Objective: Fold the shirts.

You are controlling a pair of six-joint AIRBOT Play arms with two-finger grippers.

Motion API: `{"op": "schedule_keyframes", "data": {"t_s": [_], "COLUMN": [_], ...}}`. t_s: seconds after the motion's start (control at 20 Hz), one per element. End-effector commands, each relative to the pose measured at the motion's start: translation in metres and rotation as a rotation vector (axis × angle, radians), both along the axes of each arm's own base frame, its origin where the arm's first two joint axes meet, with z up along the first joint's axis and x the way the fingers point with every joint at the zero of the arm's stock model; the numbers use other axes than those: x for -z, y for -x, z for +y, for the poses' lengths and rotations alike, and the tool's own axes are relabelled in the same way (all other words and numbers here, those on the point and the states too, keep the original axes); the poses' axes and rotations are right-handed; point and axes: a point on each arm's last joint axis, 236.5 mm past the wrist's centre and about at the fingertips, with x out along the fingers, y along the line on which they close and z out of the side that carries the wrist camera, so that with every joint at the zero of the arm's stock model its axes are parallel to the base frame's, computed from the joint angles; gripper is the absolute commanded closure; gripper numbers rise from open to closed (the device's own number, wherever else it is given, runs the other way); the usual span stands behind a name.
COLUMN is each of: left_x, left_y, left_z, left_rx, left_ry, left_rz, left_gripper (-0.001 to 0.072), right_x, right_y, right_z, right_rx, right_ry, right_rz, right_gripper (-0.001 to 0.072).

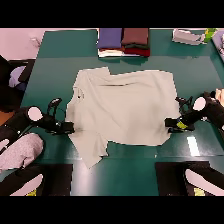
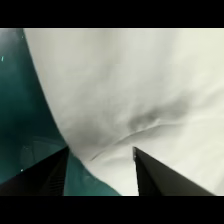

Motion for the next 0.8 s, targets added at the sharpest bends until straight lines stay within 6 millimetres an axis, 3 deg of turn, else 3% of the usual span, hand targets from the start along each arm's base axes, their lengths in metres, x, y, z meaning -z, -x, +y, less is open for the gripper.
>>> {"op": "schedule_keyframes", "data": {"t_s": [0.0, 0.05, 0.1, 0.25, 0.35, 0.45, 0.55, 0.65, 0.75], "left_x": [0.000, 0.000, 0.000, -0.017, -0.061, -0.139, -0.243, -0.357, -0.460], "left_y": [-0.004, -0.005, -0.007, -0.023, -0.048, -0.080, -0.099, -0.093, -0.064], "left_z": [-0.004, -0.003, -0.003, -0.004, -0.002, 0.006, 0.017, 0.031, 0.043], "left_rx": [-0.005, -0.003, -0.003, 0.003, 0.030, 0.048, 0.043, 0.012, -0.027], "left_ry": [0.018, 0.017, 0.015, 0.018, 0.002, -0.032, -0.068, -0.089, -0.085], "left_rz": [-0.021, -0.023, -0.034, -0.089, -0.205, -0.423, -0.688, -0.964, -1.209], "left_gripper": [0.0390, 0.0610, 0.0679, 0.0681, 0.0681, 0.0681, 0.0681, 0.0681, 0.0681], "right_x": [0.000, 0.000, 0.000, -0.021, -0.062, -0.127, -0.213, -0.306, -0.396], "right_y": [0.000, 0.000, 0.000, -0.019, -0.048, -0.077, -0.100, -0.106, -0.096], "right_z": [0.000, 0.000, 0.000, 0.000, -0.001, -0.002, -0.003, -0.005, -0.006], "right_rx": [-0.002, -0.002, -0.002, -0.003, -0.004, -0.017, -0.023, -0.024, -0.023], "right_ry": [0.000, -0.001, -0.001, 0.003, 0.007, 0.015, 0.026, 0.043, 0.058], "right_rz": [0.000, 0.000, -0.001, -0.088, -0.240, -0.441, -0.685, -0.929, -1.156], "right_gripper": [0.0696, 0.0695, 0.0696, 0.0696, 0.0696, 0.0696, 0.0696, 0.0697, 0.0697]}}
